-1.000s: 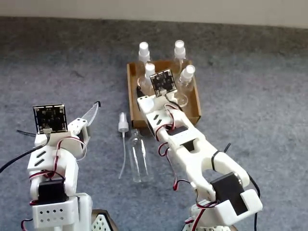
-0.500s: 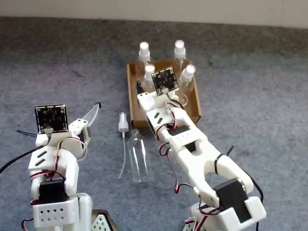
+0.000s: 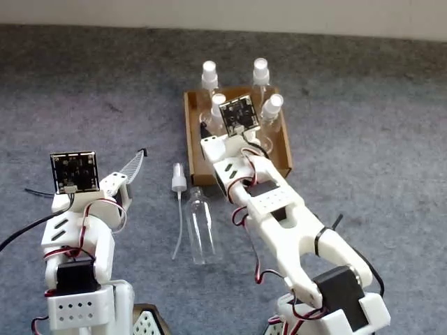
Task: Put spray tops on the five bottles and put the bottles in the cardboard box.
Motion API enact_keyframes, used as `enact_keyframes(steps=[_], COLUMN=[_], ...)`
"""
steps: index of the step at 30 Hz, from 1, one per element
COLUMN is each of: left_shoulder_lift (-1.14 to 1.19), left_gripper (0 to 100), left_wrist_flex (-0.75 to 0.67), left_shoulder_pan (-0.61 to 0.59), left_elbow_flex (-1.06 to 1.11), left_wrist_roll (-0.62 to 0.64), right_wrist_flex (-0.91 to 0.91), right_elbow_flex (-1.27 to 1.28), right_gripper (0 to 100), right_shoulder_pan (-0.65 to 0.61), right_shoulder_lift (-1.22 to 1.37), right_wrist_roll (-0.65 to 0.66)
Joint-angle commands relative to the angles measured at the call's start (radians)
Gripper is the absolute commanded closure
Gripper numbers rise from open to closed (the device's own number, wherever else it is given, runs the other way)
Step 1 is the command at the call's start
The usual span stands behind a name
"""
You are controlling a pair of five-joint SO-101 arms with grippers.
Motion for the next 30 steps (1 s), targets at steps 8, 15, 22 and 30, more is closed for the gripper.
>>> enact_keyframes(steps=[8,15,22,30], left_shoulder_lift=[0.001,0.001,0.001,-0.001], left_gripper=[69,69,69,69], left_wrist_flex=[-0.021,-0.021,-0.021,-0.021], left_shoulder_pan=[0.015,0.015,0.015,0.015], left_elbow_flex=[-0.007,-0.005,-0.004,0.010], left_wrist_roll=[0.003,0.003,0.003,0.006], right_wrist_flex=[0.219,0.461,0.846,1.362], right_elbow_flex=[-0.311,-0.538,-0.819,-1.036], right_gripper=[74.8,74.8,74.8,74.8], right_shoulder_pan=[0.007,0.007,0.007,0.012], right_shoulder_lift=[-0.051,-0.053,-0.053,-0.053], right_wrist_roll=[0.009,0.009,0.011,0.011])
